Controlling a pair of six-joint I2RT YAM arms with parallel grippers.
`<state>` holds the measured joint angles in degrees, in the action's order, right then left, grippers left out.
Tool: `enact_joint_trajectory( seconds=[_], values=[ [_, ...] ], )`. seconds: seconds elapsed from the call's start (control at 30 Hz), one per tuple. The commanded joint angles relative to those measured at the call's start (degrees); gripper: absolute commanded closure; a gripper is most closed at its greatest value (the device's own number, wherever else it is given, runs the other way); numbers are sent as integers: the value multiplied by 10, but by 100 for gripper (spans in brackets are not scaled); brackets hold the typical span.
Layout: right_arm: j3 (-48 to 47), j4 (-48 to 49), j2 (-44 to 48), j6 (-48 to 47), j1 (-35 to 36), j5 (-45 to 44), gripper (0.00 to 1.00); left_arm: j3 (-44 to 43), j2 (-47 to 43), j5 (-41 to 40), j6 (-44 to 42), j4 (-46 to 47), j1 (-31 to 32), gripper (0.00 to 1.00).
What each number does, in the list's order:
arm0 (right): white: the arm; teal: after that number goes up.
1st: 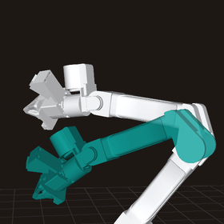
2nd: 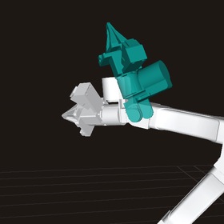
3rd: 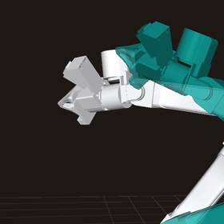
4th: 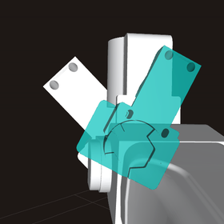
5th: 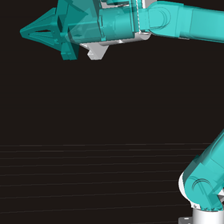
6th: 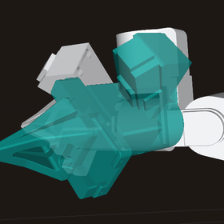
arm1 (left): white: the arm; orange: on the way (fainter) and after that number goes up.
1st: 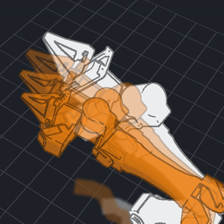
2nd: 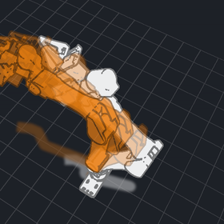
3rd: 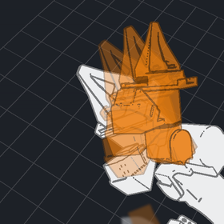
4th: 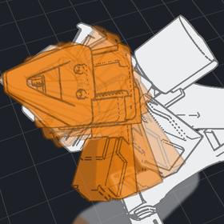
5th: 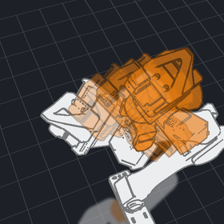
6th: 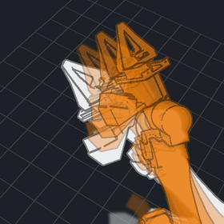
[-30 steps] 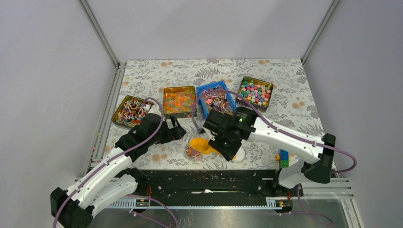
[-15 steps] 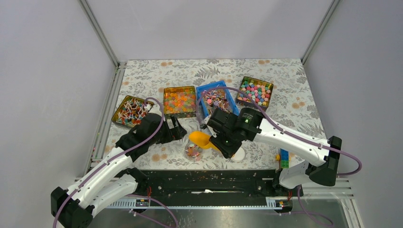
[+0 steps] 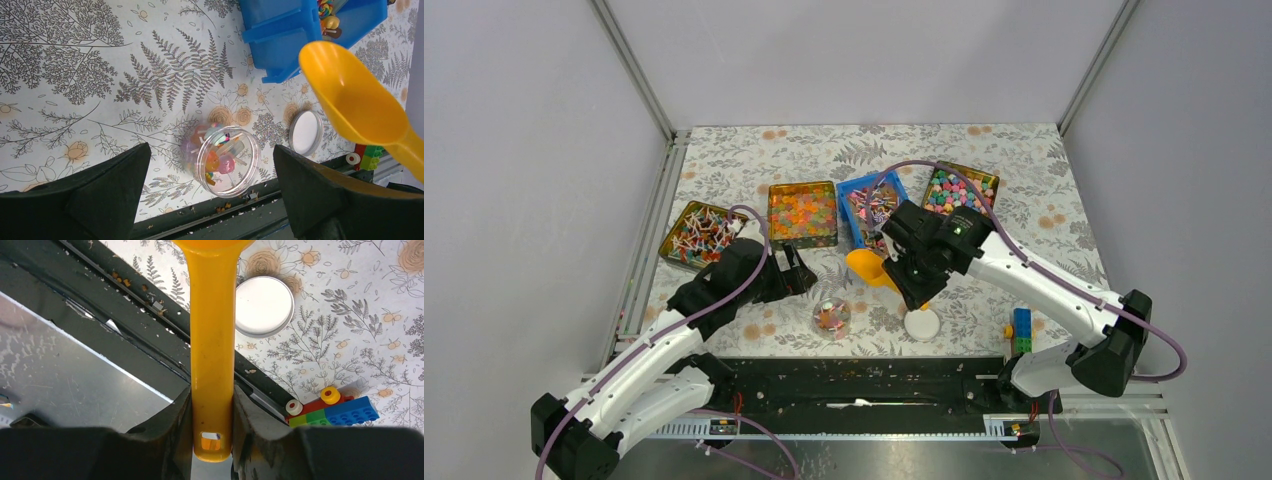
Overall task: Pack the candies
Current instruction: Scoop the fake candies from the storage box.
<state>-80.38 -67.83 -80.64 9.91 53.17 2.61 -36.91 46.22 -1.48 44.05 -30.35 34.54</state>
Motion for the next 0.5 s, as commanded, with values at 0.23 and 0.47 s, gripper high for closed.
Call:
enact_joint_trajectory(
  seconds=[0.23,0.47],
  values=[
    [10,16,33,-13,-89,-15,100,-35,-3,-9,-11,-7,1,3],
    [27,17,15,-27,-150,-9,100,-82,-8,-38,-38,-35,1,3]
  ],
)
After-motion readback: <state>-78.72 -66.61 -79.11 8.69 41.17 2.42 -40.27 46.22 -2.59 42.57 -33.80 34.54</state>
